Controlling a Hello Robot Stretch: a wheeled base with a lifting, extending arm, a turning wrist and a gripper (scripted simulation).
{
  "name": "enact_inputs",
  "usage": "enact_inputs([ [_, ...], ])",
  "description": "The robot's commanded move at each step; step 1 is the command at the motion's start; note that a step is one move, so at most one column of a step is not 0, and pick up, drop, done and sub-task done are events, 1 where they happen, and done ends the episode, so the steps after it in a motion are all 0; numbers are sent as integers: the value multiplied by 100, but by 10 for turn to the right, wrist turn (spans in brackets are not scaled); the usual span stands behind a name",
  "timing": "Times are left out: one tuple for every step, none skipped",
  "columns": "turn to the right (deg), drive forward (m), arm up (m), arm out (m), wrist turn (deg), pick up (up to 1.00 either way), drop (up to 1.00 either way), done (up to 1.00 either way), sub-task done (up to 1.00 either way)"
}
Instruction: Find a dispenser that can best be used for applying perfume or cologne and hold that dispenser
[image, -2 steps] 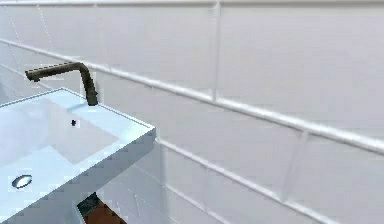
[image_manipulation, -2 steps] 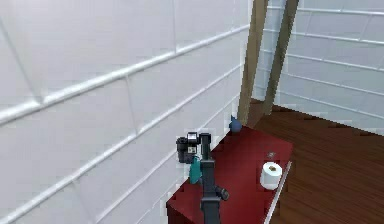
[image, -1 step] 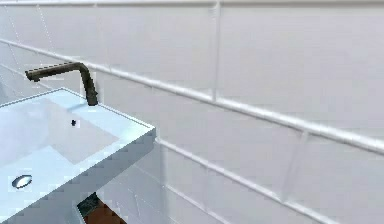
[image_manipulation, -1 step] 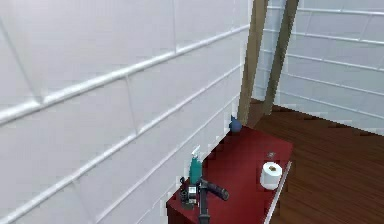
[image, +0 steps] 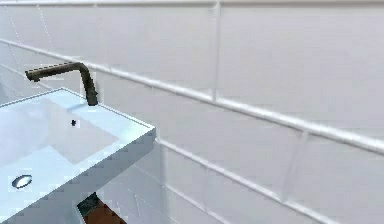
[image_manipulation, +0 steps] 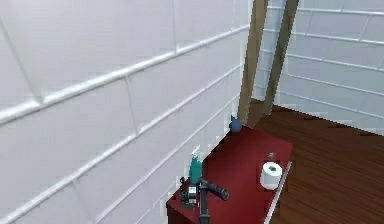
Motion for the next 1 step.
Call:
enact_inputs([
  [0, 0, 10, 0, 0, 0, 0, 0, 0],
])
